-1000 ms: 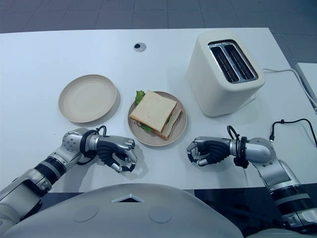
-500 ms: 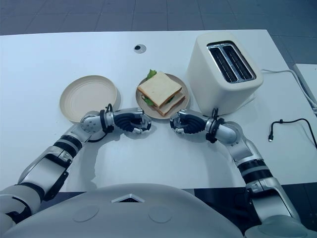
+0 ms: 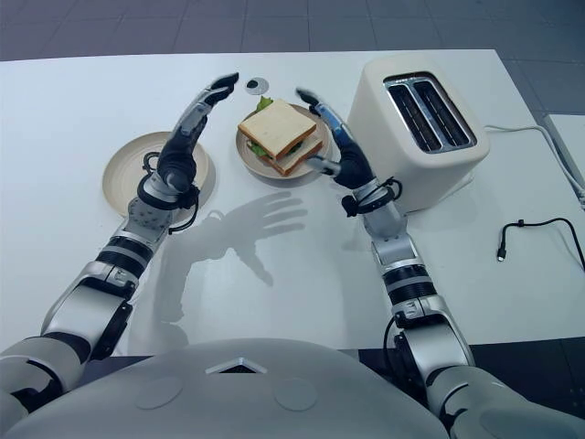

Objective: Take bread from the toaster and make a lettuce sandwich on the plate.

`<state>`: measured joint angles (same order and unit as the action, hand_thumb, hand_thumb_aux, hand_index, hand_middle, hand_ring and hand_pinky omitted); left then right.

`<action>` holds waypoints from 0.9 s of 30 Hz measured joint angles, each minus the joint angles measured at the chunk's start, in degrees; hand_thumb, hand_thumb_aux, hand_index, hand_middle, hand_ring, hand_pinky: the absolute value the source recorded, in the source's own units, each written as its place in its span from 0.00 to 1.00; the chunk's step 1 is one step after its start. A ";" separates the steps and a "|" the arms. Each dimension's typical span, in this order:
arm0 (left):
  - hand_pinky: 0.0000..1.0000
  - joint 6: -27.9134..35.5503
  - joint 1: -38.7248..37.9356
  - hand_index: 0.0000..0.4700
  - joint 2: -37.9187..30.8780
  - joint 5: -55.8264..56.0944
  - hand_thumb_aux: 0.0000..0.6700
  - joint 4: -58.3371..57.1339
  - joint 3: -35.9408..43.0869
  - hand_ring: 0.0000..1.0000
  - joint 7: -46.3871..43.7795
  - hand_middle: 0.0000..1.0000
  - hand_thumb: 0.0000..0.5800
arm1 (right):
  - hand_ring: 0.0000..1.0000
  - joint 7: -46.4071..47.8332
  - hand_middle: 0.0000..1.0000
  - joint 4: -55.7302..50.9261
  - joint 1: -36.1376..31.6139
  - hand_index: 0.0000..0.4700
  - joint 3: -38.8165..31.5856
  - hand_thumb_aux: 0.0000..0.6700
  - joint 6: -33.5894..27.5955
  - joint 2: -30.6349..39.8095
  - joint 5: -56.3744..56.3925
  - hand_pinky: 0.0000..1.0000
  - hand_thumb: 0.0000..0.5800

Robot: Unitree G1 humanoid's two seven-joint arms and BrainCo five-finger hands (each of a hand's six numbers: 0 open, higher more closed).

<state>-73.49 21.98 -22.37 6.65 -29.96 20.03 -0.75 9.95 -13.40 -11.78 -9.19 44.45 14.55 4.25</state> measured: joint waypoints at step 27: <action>0.00 21.34 -5.01 0.00 11.85 18.14 0.00 11.77 -5.48 0.00 -24.00 0.00 0.00 | 0.00 8.58 0.00 8.38 2.24 0.00 7.01 0.00 -3.23 -4.06 8.41 0.00 0.00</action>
<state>-52.15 16.97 -10.52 24.79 -18.18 14.55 -24.75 18.52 -5.03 -9.55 -2.17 41.22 10.49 12.66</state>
